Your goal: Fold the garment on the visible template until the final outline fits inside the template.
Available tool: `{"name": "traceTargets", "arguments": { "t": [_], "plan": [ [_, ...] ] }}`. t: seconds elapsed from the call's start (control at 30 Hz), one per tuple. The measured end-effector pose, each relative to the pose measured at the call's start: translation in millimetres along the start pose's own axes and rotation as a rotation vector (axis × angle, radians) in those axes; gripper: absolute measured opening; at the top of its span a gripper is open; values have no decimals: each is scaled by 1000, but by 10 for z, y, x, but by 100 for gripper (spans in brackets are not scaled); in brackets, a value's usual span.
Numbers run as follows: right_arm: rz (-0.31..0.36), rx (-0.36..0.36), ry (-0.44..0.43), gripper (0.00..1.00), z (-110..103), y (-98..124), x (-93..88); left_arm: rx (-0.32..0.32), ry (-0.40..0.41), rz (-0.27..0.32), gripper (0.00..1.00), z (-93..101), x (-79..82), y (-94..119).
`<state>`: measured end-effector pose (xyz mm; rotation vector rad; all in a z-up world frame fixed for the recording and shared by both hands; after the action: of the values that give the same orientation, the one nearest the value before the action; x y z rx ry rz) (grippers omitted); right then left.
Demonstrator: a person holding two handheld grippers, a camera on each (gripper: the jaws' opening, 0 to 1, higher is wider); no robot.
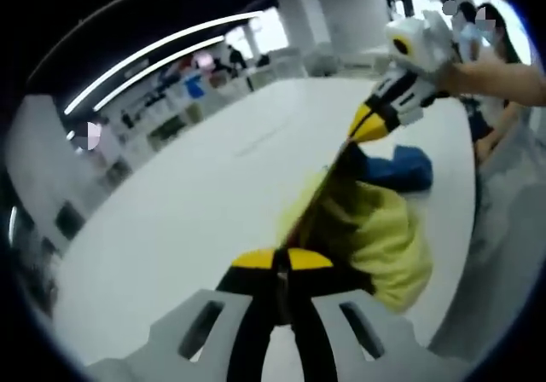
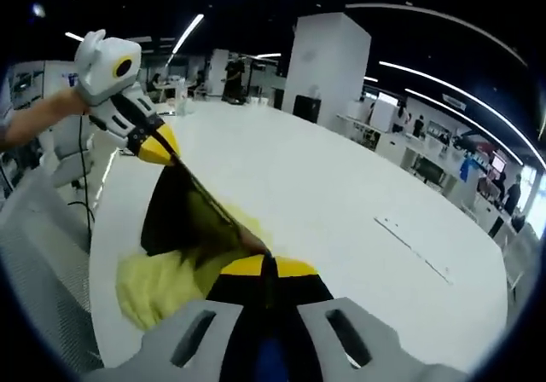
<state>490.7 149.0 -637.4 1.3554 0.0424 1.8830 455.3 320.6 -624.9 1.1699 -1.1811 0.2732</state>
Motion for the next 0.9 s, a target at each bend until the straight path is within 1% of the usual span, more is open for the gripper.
{"name": "traceTargets", "arguments": {
  "t": [0.03,0.2,0.27,0.4,0.43,0.53,0.63,0.7,0.77,0.8,0.9],
  "plan": [
    [2,-4,-1,2,23,22,24,-2,-13,8,0,-3,66,17],
    [16,-31,8,2,160,142,136,-12,-51,28,0,-11,294,62],
    [32,-54,14,2,236,209,198,-19,-61,36,0,-7,380,85],
    [62,-83,28,2,376,372,350,-29,-106,42,0,27,536,155],
    [65,-86,31,2,388,385,363,-30,-117,54,0,38,603,183],
    [86,-115,50,2,501,511,495,-30,-146,72,0,56,745,243],
    [96,-130,72,2,582,593,587,-36,-171,84,0,57,869,284],
    [99,-135,86,1,622,630,632,-39,-188,86,0,94,955,319],
    [116,-145,91,1,675,699,719,-32,-213,94,0,94,1052,359],
    [122,-148,92,1,687,726,751,-30,-224,100,0,127,1111,399],
    [133,-158,112,1,763,833,866,-39,-234,115,0,118,1248,472]
  ]
}}
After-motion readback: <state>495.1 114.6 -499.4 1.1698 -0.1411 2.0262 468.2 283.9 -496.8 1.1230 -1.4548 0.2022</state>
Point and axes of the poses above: the point that each gripper's makers call its tool centre point, and the gripper's own axes: y roughly backward along the fingers, z roughly to its right, x roughly out of its top, the point moved 2 cm from there along y, roughly backward along the fingers, and after that the axes turned 15 degrees about y, right-handed, at the moved point
